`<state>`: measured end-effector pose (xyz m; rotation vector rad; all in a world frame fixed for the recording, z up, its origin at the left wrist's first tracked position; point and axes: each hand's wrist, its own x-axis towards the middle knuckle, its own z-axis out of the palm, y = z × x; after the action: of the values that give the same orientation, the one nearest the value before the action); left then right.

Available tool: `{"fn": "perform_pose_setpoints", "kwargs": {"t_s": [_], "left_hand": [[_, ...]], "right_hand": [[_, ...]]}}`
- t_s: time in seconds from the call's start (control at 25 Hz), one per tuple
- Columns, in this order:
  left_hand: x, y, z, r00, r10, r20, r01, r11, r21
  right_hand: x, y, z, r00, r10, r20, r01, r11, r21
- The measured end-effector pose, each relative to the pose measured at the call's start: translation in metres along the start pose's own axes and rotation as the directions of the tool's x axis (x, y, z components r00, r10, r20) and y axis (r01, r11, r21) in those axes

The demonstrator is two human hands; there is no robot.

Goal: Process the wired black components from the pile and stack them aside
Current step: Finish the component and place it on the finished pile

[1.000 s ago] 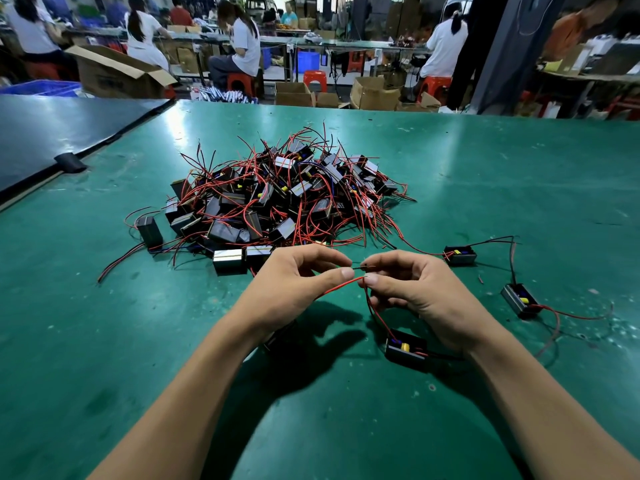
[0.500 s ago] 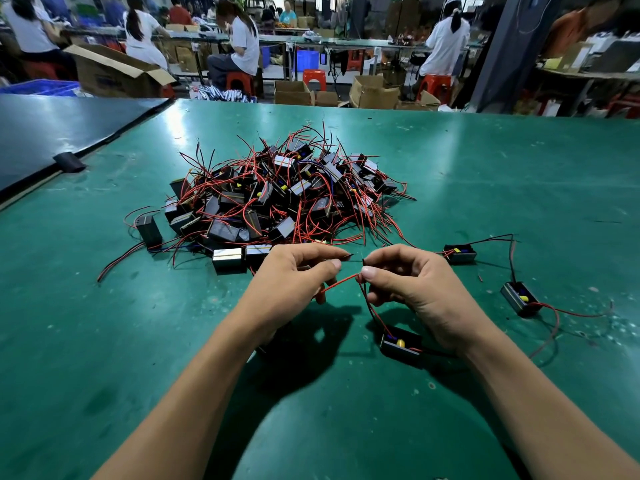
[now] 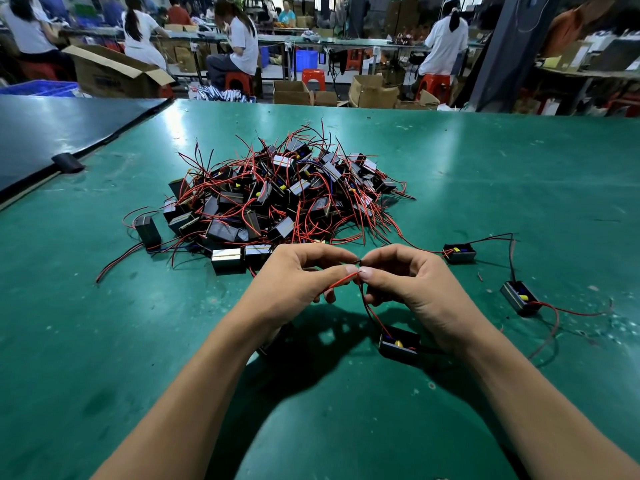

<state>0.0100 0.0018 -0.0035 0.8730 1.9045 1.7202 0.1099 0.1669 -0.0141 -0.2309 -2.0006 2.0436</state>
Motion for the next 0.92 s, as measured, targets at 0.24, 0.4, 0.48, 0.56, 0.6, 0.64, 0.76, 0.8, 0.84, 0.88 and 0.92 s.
{"fn": "perform_pose_setpoints", "kwargs": {"t_s": [0.24, 0.4, 0.48, 0.56, 0.6, 0.64, 0.76, 0.8, 0.84, 0.88, 0.92], "left_hand": [[0.0008, 0.0027, 0.0013, 0.999, -0.005, -0.033, 0.005, 1.0, 0.008], [-0.0005, 0.0055, 0.0033, 0.998, 0.006, -0.067, -0.006, 1.0, 0.004], [-0.0012, 0.0065, 0.0039, 0.997, 0.008, -0.075, -0.007, 1.0, 0.005], [-0.0018, 0.0071, 0.0037, 0.997, 0.001, -0.079, -0.001, 1.0, 0.005], [-0.0022, 0.0073, 0.0034, 0.997, -0.002, -0.079, 0.003, 1.0, 0.008], [-0.0025, 0.0075, 0.0036, 0.997, -0.003, -0.08, 0.004, 1.0, 0.015], [-0.0033, 0.0078, 0.0035, 0.997, 0.014, -0.079, -0.011, 0.999, 0.04], [-0.0033, 0.008, 0.0036, 0.997, 0.022, -0.072, -0.018, 0.999, 0.047], [-0.0034, 0.0086, 0.0033, 0.998, 0.028, -0.062, -0.025, 0.998, 0.053], [-0.0034, 0.0091, 0.0032, 0.998, 0.031, -0.048, -0.028, 0.998, 0.06], [-0.0033, 0.0098, 0.0032, 0.999, 0.03, -0.033, -0.028, 0.997, 0.067]], "right_hand": [[-0.0014, -0.0014, 0.001, 1.0, -0.02, 0.008, 0.021, 0.999, -0.032], [-0.0028, -0.0027, 0.0035, 0.999, -0.043, -0.004, 0.042, 0.997, -0.057], [-0.0025, -0.0026, 0.0029, 0.999, -0.05, -0.005, 0.049, 0.996, -0.079], [-0.0019, -0.0021, 0.0024, 0.998, -0.057, 0.008, 0.057, 0.994, -0.098], [-0.0018, -0.0024, 0.0026, 0.998, -0.06, 0.013, 0.061, 0.993, -0.101], [-0.0018, -0.0024, 0.0031, 0.998, -0.062, 0.016, 0.063, 0.993, -0.1], [-0.0024, -0.0026, 0.0038, 0.997, -0.077, 0.006, 0.077, 0.992, -0.1], [-0.0027, -0.0034, 0.0043, 0.996, -0.09, 0.002, 0.089, 0.99, -0.107], [-0.003, -0.0042, 0.005, 0.994, -0.106, -0.007, 0.105, 0.988, -0.114], [-0.0037, -0.0056, 0.0064, 0.993, -0.121, -0.016, 0.118, 0.986, -0.12], [-0.0046, -0.0072, 0.0077, 0.991, -0.135, -0.025, 0.13, 0.982, -0.133]]}}
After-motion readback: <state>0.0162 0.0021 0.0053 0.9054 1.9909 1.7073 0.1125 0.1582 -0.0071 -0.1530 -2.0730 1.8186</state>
